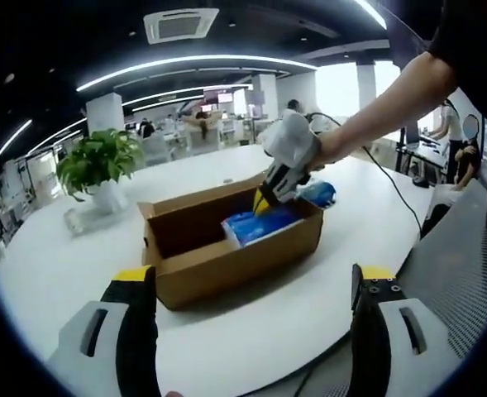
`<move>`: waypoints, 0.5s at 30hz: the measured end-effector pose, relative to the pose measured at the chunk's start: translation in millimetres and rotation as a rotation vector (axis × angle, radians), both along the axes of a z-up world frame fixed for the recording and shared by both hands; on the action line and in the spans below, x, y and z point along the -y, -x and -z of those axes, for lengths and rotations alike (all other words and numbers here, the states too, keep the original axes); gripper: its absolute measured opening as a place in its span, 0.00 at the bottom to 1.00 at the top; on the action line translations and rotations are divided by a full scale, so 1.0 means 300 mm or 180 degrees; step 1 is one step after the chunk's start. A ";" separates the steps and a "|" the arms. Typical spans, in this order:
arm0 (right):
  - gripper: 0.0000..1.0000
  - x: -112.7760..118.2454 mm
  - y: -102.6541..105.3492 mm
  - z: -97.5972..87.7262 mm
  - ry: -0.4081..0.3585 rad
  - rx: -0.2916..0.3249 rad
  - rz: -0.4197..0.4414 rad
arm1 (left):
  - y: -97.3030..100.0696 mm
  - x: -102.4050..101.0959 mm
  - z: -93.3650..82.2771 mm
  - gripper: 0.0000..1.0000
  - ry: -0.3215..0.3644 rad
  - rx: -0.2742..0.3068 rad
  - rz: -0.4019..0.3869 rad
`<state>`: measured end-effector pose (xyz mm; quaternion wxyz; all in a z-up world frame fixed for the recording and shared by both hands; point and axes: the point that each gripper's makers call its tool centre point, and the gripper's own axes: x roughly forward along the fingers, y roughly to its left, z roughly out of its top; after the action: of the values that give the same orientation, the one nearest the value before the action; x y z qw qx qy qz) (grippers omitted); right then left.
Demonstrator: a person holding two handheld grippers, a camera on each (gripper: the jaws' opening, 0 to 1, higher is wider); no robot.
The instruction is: Operate the shoe box by opening the lid, removing the specified soft item, and placing it in the target area until the item is outside and the box remains undamaged.
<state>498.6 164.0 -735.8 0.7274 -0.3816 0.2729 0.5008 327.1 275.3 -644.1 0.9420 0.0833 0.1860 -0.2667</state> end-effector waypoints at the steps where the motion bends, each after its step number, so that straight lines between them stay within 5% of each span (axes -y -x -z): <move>1: 0.00 0.002 -0.003 -0.008 -0.0005 0.0021 0.0008 | 0.000 -0.001 0.000 0.98 0.0001 0.0002 -0.0002; 15: 0.00 0.016 -0.012 -0.045 -0.0087 0.0054 0.0059 | 0.004 0.000 -0.003 0.97 -0.0005 0.0016 0.0010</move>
<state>502.2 159.3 -722.3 0.7394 -0.3734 0.2633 0.4945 326.0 275.4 -643.3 0.9420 0.0850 0.1838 -0.2678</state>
